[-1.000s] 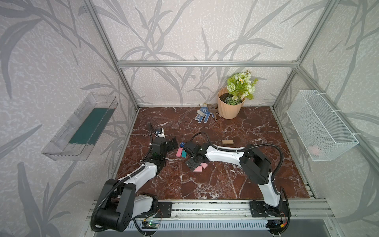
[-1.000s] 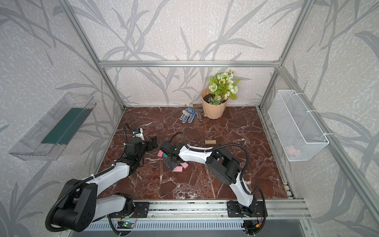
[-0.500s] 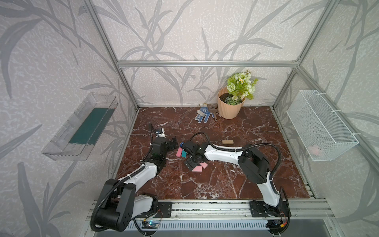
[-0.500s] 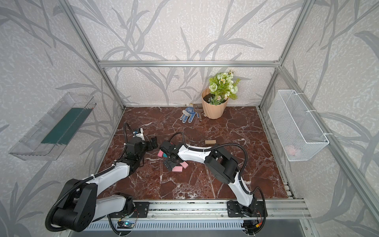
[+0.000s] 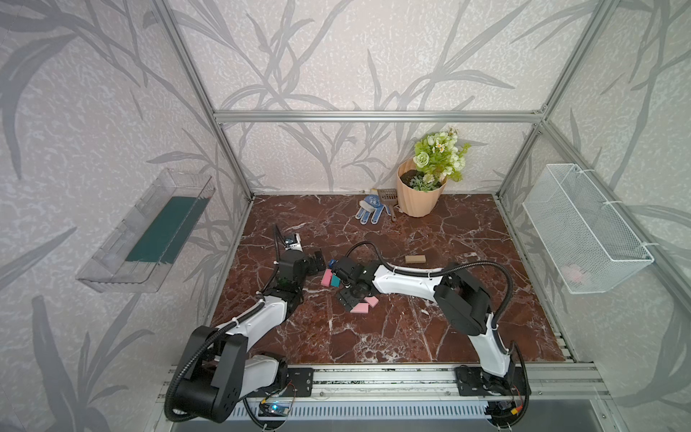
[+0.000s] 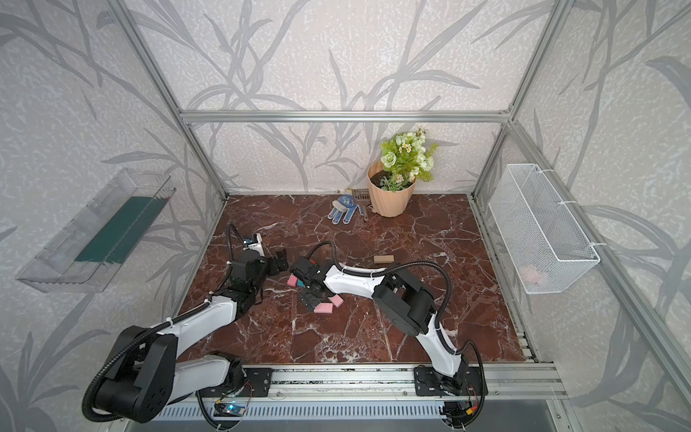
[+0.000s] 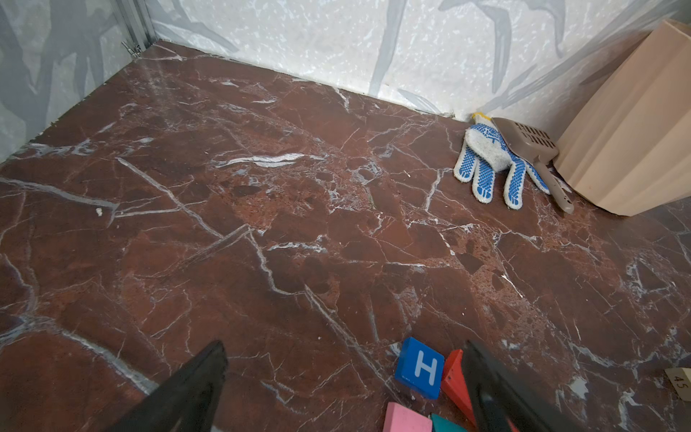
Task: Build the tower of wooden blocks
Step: 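Grasp the second beige wood bar with the right gripper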
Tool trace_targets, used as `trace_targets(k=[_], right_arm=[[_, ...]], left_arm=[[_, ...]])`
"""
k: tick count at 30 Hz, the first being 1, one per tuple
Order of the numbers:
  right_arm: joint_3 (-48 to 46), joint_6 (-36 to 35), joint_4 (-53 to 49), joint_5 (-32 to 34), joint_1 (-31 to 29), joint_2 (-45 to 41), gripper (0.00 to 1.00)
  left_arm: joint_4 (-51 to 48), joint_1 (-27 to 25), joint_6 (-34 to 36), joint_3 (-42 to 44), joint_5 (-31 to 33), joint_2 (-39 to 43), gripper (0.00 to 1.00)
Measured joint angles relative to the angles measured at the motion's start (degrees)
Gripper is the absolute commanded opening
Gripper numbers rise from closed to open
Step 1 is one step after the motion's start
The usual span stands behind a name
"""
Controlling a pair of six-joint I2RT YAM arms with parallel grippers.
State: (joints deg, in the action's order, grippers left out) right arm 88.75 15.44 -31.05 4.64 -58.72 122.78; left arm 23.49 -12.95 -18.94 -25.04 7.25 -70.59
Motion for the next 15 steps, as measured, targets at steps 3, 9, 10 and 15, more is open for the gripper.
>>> trace_targets(k=[3,9,10,15], right_arm=[[0.0,0.1,0.0,0.0,0.0,0.0,0.82],[0.0,0.5,0.0,-0.4,0.0,0.0,0.77],[0.0,0.6,0.0,-0.5,0.0,-0.1,0.77],[-1.4,0.6,0.3,-1.1,0.0,-1.2,0.75]], left_arm=[[0.0,-0.1,0.0,0.0,0.1,0.0,0.99],[-0.5,-0.3,0.2,0.0,0.3,0.0,0.99],[-0.5,-0.3,0.2,0.0,0.4,0.0,0.99],[-0.8,-0.4,0.4,0.0,0.4,0.0,0.99]])
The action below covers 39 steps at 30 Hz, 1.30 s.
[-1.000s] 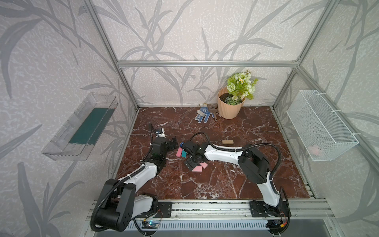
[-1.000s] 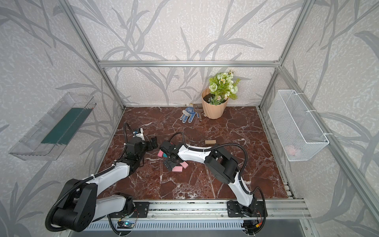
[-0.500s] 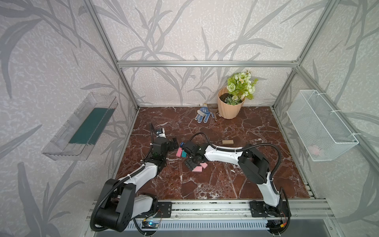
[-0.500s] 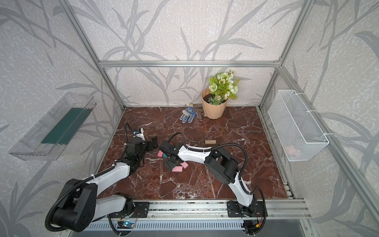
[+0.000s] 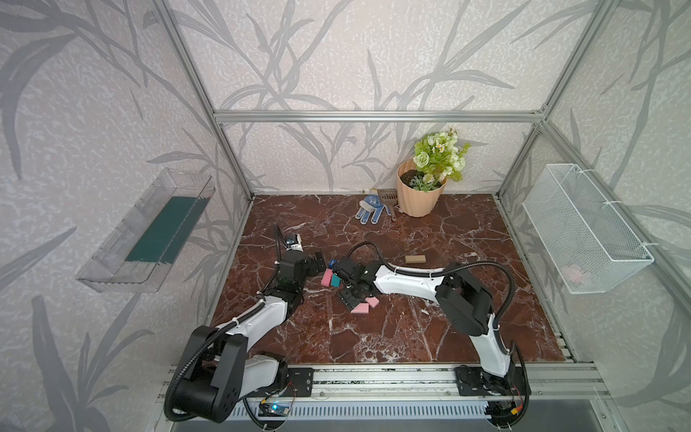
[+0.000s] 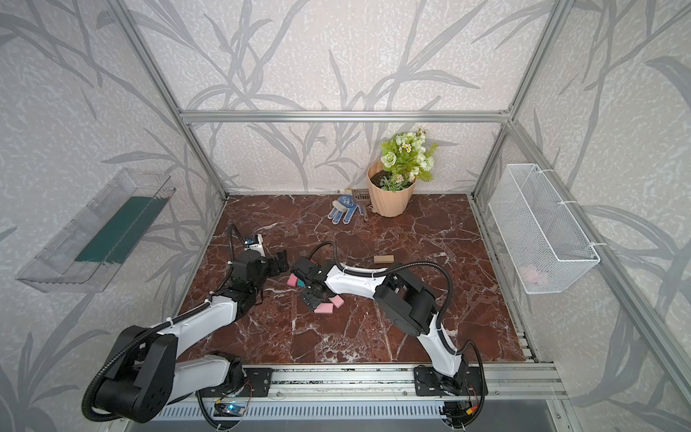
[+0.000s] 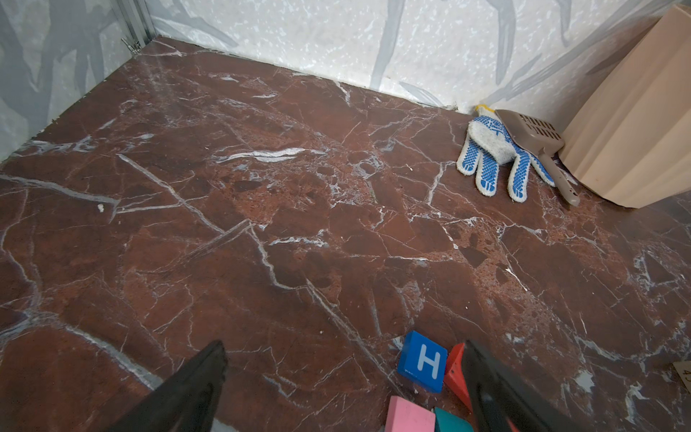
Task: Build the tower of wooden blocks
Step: 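Grasp the second beige wood bar with the right gripper, then lift the second bar toward the placed bar while the left arm shifts briefly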
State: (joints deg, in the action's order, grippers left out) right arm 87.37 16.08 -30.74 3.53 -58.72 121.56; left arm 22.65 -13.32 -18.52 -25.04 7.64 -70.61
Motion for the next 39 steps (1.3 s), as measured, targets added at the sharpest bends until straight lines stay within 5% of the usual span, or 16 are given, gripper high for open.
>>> trace_targets(k=[7,13,18,24,33,39], right_arm=[[-1.6,-0.1,0.0,-0.1,0.0,-4.6,0.74],[-6.2,-0.4,0.0,1.6,1.8,-15.1,0.73],[-11.8,1.3,0.1,2.8,9.9,-22.3,0.72],[-17.5,4.7,-0.7,4.5,18.9,-22.6,0.72],[-17.1,6.9,-0.9,5.6,20.7,-17.2,0.71],[-16.8,6.9,-0.9,6.3,22.4,-15.7,0.72]], left_arm=[[-1.9,-0.1,-1.6,0.0,0.4,2.2,0.99],[-20.4,0.0,-15.3,-9.4,-1.0,14.9,0.99],[-32.7,0.0,-25.0,-18.7,-5.0,22.5,0.99],[-35.9,0.0,-32.8,-11.2,-11.3,30.1,0.99],[-42.9,0.0,-34.0,-11.1,-10.3,38.3,0.99],[-38.1,0.0,-30.1,-5.7,-8.2,43.4,0.99]])
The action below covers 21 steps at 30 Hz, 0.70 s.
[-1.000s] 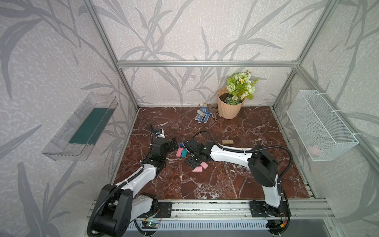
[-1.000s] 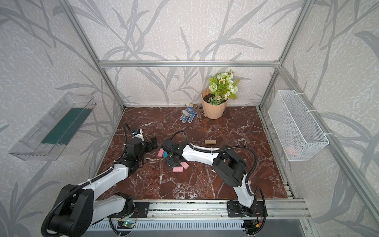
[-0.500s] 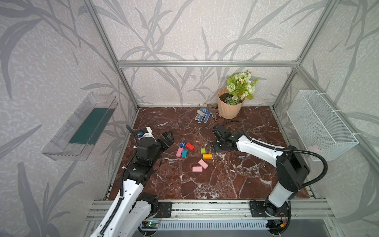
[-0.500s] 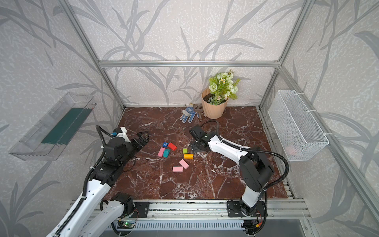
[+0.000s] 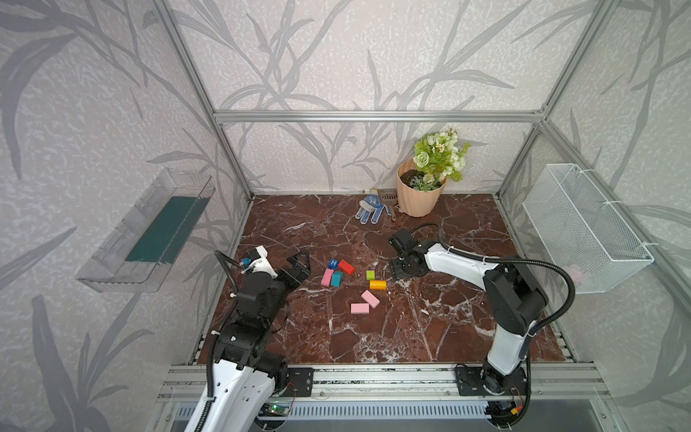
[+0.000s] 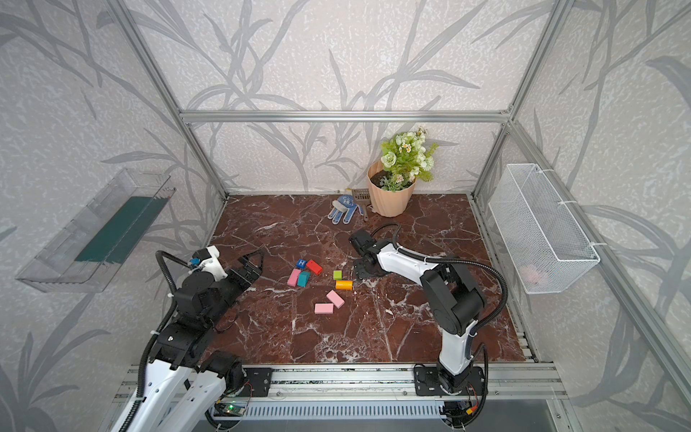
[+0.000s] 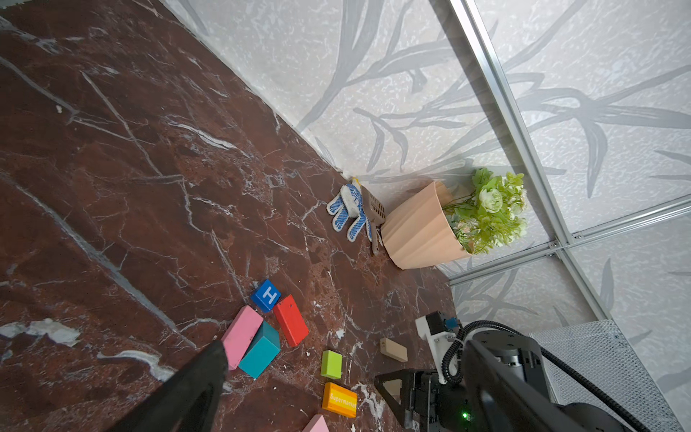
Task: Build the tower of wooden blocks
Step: 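Lift the second bar toward the placed bar while the left arm shifts briefly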
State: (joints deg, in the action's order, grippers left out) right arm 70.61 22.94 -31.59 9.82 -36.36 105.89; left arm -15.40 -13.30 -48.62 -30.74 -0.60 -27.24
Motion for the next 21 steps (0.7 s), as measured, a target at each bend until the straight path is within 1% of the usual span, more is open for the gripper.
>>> trace_targets(k=[3,5,6,8,11,13,15,18,21], right_arm=[[0.0,0.0,0.0,0.2,1.1,0.5,0.71],[0.0,0.0,0.2,0.2,1.7,0.7,0.72],[0.0,0.0,0.3,0.2,1.9,0.8,0.71],[0.0,0.0,0.6,0.2,2.3,0.9,0.72],[0.0,-0.2,0.8,0.1,2.7,1.0,0.71],[0.0,-0.2,1.0,0.2,3.1,1.1,0.72],[0.0,-0.3,1.2,0.1,3.2,1.1,0.72],[-0.1,-0.3,1.6,-0.2,3.6,1.1,0.72],[-0.1,-0.3,1.7,-0.5,4.1,1.1,0.72]], left_arm=[[6.1,0.0,6.9,8.3,1.7,0.9,0.99],[8.0,0.0,10.3,12.2,3.1,-0.2,0.99],[8.6,0.0,12.0,13.1,3.9,-2.3,0.99],[10.3,0.0,15.0,12.6,4.9,-7.4,0.99],[13.2,0.0,19.5,8.9,5.3,-17.7,0.97],[16.9,0.0,22.8,6.9,5.3,-24.0,0.97],[21.3,0.0,25.5,6.6,5.5,-28.6,0.97],[25.2,0.4,28.3,6.6,4.8,-33.4,0.96],[28.0,0.5,29.9,6.6,4.2,-34.6,0.97]])
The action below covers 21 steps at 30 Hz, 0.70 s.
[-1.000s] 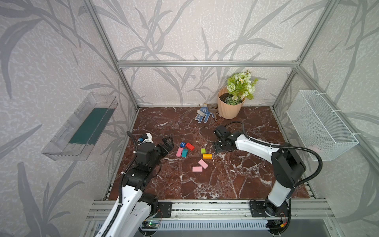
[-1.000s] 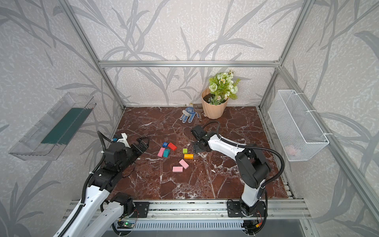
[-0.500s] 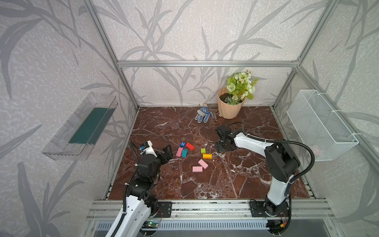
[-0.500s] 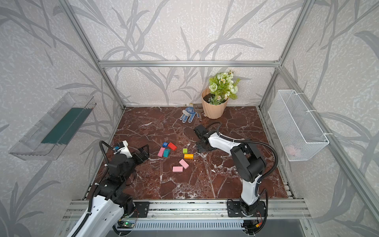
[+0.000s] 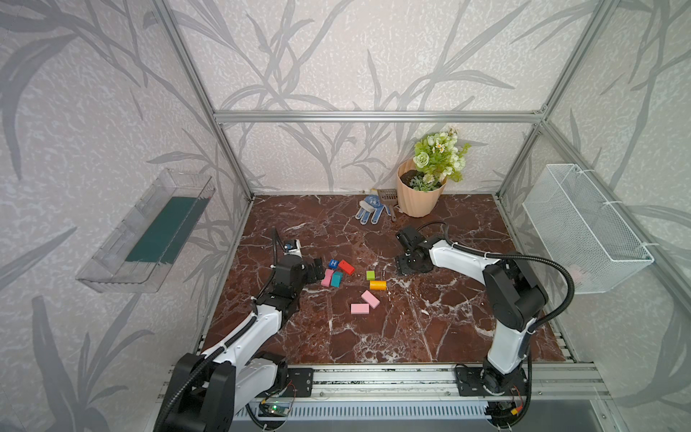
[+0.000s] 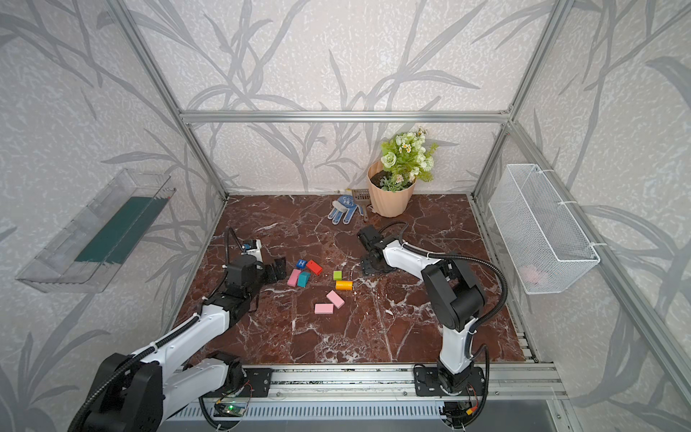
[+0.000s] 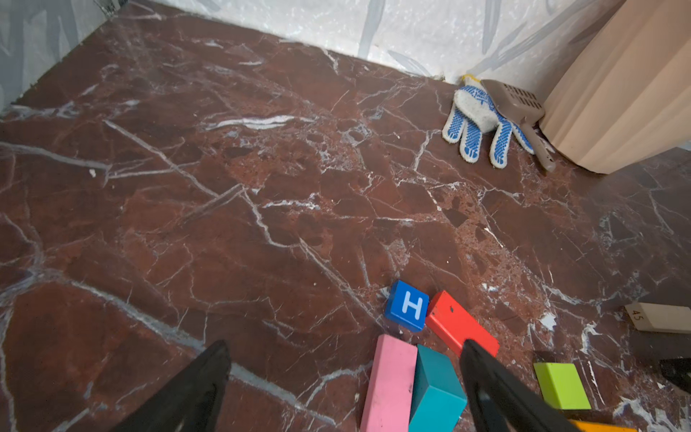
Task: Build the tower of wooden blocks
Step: 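Lift the second bar toward the placed bar while the left arm shifts briefly, then lower the held bar onto the first beige bar with the right gripper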
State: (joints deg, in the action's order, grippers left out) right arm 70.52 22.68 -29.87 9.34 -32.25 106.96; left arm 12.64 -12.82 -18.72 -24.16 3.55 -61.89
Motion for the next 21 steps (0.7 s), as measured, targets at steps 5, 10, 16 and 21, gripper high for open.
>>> trace_targets(k=[5,10,16,21], right_arm=[[0.0,0.0,0.1,-0.4,0.5,0.2,0.72],[-0.9,0.1,1.0,-0.4,0.8,0.4,0.73],[-4.1,0.5,1.3,0.0,1.0,-0.3,0.74],[-5.5,0.9,1.4,0.7,1.6,-1.6,0.75]], left_arm=[[6.0,0.0,0.7,2.0,-0.7,0.7,0.97],[7.6,0.0,1.1,3.5,-2.0,0.2,0.96],[8.5,0.0,1.2,3.4,-2.2,-1.1,0.95],[8.9,0.0,1.2,3.4,-2.2,-1.1,0.95]])
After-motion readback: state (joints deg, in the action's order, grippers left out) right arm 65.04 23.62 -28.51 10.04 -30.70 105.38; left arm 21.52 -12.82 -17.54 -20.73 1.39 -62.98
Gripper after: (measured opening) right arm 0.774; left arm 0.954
